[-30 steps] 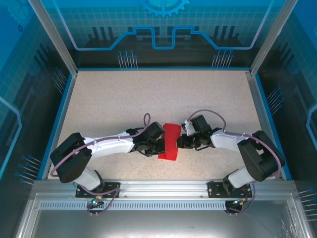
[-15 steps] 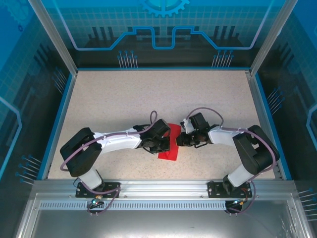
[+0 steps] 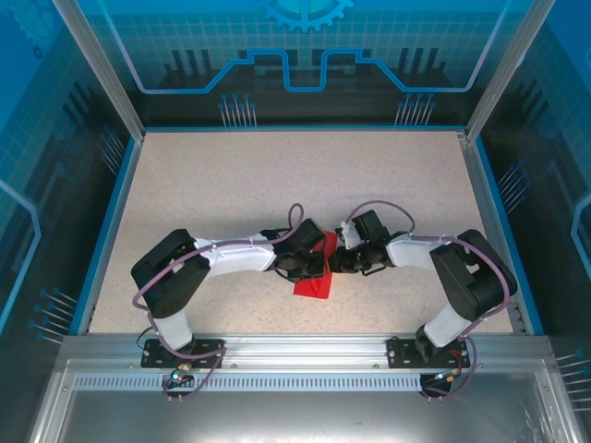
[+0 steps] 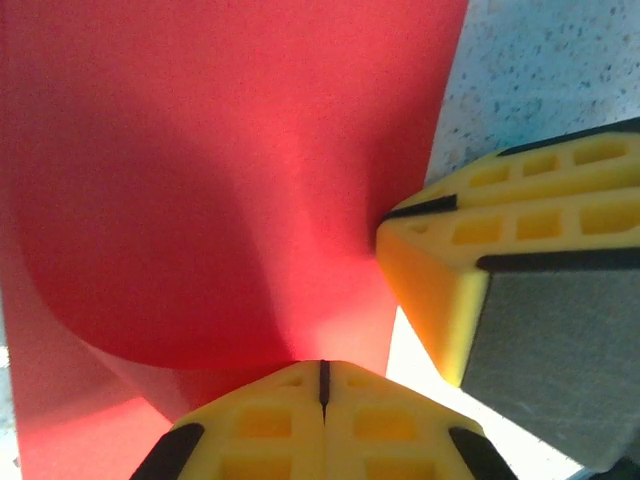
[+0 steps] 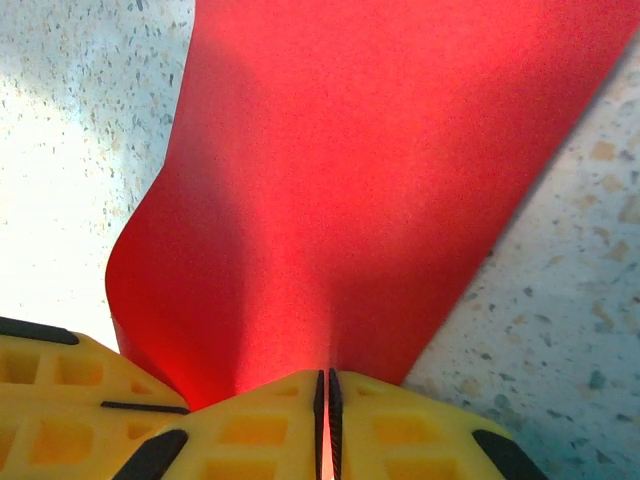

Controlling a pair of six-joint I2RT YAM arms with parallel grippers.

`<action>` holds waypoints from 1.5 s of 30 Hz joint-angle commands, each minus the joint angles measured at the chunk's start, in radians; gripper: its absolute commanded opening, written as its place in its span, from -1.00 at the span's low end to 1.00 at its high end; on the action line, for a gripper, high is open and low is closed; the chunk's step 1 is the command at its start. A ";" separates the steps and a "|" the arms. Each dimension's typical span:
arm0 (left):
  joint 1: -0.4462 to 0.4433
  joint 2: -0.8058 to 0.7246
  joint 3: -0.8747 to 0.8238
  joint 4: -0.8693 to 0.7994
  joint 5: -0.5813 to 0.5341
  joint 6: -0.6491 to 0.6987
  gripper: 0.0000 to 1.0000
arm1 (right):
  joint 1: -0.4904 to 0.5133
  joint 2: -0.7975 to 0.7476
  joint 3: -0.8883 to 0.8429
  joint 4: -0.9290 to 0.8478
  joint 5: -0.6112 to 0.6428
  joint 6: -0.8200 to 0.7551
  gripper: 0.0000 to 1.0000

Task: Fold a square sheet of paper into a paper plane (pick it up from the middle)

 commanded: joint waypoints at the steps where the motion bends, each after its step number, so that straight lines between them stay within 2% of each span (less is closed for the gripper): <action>1: 0.012 0.024 0.026 0.013 0.015 0.004 -0.97 | -0.013 0.017 0.016 0.005 -0.024 -0.008 -0.74; 15: 0.036 0.061 0.045 0.036 -0.005 -0.007 -0.97 | -0.061 -0.069 0.044 -0.081 -0.004 -0.042 -0.74; 29: 0.040 0.099 0.085 0.034 0.003 0.002 -0.97 | -0.066 0.074 0.091 -0.065 -0.021 -0.076 -0.74; 45: 0.041 0.136 0.116 0.049 0.028 0.005 -0.96 | -0.069 0.099 0.080 -0.051 -0.034 -0.078 -0.78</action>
